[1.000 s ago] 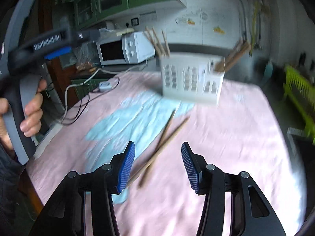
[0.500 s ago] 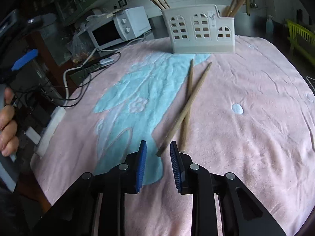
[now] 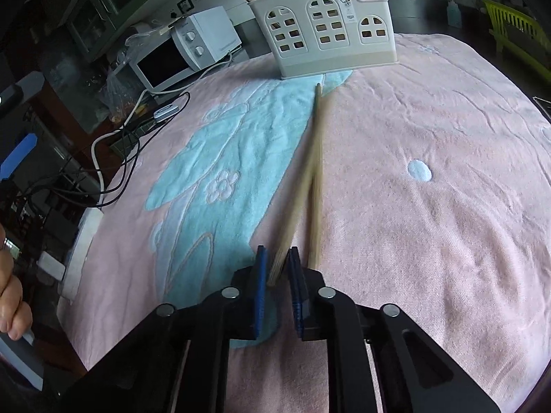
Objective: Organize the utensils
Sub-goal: 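Grasp a chopstick with the right tool while the left tool grasps another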
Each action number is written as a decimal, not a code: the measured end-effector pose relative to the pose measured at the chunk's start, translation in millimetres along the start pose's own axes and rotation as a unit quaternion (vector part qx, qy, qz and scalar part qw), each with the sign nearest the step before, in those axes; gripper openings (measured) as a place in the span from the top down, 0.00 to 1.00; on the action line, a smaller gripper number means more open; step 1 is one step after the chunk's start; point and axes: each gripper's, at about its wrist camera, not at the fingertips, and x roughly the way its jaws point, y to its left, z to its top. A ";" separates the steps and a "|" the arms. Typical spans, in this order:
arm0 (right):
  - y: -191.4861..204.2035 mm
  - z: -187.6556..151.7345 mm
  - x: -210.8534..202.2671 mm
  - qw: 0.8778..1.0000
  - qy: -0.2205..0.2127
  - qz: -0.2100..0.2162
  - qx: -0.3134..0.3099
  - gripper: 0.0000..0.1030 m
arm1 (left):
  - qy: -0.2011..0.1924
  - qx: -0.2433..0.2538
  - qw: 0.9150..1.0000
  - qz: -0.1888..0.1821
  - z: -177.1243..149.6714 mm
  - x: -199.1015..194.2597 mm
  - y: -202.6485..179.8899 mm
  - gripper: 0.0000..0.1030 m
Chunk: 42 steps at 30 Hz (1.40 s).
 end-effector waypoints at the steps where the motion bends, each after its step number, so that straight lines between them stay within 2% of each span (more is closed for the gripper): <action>1: -2.1 0.3 -1.1 1.000 0.000 0.000 0.001 0.93 | 0.002 0.000 1.000 -0.001 -1.4 0.7 -0.2 0.05; 5: -9.1 0.3 -14.5 1.000 -0.014 -0.010 -0.010 0.93 | 0.011 0.004 1.000 -0.004 -7.9 4.8 -4.0 0.05; 13: -31.5 -0.8 -58.2 0.996 -0.073 -0.044 -0.038 0.94 | 0.038 0.023 0.999 -0.021 -26.7 17.0 -21.9 0.05; 16: -42.2 -3.1 -68.1 0.993 -0.087 -0.071 -0.046 0.94 | 0.054 0.026 0.998 -0.035 -35.7 22.3 -34.2 0.05; 23: -71.7 -8.7 -59.5 0.994 -0.056 -0.091 -0.024 0.94 | 0.093 0.063 0.990 -0.083 -62.8 35.2 -76.5 0.05; 27: -79.8 -11.7 -56.8 0.995 -0.047 -0.087 -0.016 0.93 | 0.132 0.077 0.982 -0.108 -83.0 47.7 -97.8 0.10; 32: -88.4 -15.3 -54.5 0.997 -0.036 -0.075 -0.006 0.93 | 0.174 0.084 0.975 -0.108 -100.6 69.9 -112.9 0.11; 37: -91.8 -15.9 -55.1 0.997 -0.036 -0.067 -0.004 0.93 | 0.197 0.076 0.973 -0.096 -104.2 89.6 -120.6 0.11; 40: -91.8 -16.4 -55.6 0.997 -0.035 -0.066 -0.007 0.93 | 0.207 0.067 0.972 -0.091 -105.0 97.2 -123.0 0.25; 42: -92.9 -16.5 -56.1 0.997 -0.035 -0.062 -0.004 0.94 | 0.214 0.066 0.970 -0.092 -107.3 100.9 -125.3 0.41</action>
